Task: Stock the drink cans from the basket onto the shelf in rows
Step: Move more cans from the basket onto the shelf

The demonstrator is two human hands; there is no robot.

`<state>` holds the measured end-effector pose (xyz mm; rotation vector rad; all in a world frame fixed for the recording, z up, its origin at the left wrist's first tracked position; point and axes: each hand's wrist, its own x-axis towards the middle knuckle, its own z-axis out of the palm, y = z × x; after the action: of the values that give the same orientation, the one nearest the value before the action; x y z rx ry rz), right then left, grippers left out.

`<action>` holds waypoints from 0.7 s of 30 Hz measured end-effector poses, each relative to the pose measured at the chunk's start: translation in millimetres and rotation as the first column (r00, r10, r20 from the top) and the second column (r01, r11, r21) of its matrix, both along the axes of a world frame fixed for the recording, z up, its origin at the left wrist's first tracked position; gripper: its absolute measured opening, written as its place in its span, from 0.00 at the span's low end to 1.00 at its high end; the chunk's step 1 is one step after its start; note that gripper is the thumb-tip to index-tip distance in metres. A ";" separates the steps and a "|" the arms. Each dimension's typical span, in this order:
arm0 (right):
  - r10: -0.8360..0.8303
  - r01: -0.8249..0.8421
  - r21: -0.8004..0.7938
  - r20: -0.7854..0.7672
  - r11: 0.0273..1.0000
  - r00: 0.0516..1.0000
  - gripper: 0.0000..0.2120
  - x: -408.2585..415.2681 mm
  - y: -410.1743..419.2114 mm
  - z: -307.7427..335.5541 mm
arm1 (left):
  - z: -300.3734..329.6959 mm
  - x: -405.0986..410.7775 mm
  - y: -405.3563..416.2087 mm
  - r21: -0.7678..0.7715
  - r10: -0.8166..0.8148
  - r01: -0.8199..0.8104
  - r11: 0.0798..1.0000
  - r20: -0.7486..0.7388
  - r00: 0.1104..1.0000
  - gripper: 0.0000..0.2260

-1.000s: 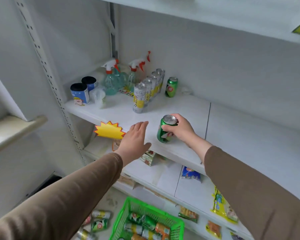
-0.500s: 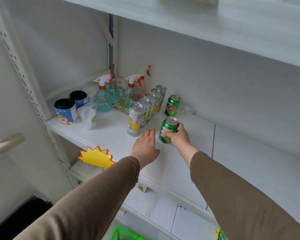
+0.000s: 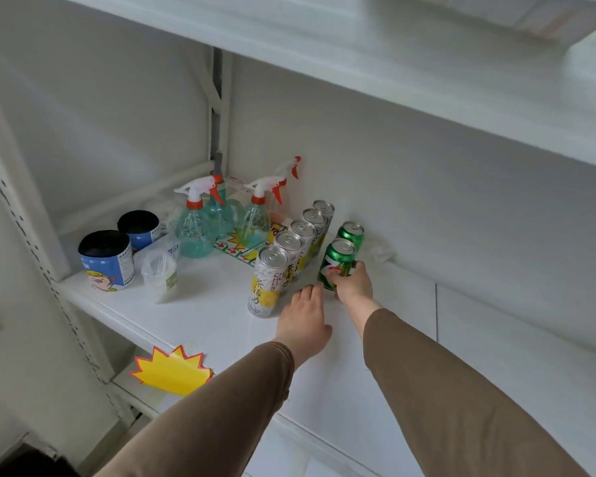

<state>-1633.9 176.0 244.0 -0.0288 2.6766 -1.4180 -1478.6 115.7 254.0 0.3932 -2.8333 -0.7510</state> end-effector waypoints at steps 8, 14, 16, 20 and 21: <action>-0.010 0.010 0.021 0.000 1.000 1.000 0.24 -9.4 -5.9 -1.4 | -3.1 -2.7 -6.5 -0.008 0.004 -0.005 1.000 -0.008 1.000 0.35; -0.004 0.006 -0.048 0.037 0.999 0.999 0.26 10.1 2.0 5.5 | -5.1 7.7 -6.5 -0.016 0.019 -0.019 1.000 -0.006 1.000 0.35; 0.007 -0.007 -0.018 0.028 1.000 1.000 0.29 28.1 10.5 9.5 | -5.8 15.6 -6.2 -0.021 0.020 -0.020 1.000 -0.002 1.000 0.36; 0.109 -0.090 0.161 -0.107 0.983 0.988 0.30 70.1 30.0 10.9 | -4.9 38.7 -2.8 -0.028 0.025 -0.025 0.999 0.017 1.000 0.37; 0.161 -0.127 0.210 -0.156 0.969 0.975 0.29 82.0 35.2 10.3 | -5.0 45.5 -1.5 -0.035 0.031 -0.031 0.999 0.020 0.999 0.36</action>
<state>-1551.9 211.2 254.4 -0.3367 2.8733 -1.1486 -1433.1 114.2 249.1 0.4407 -2.8480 -0.6942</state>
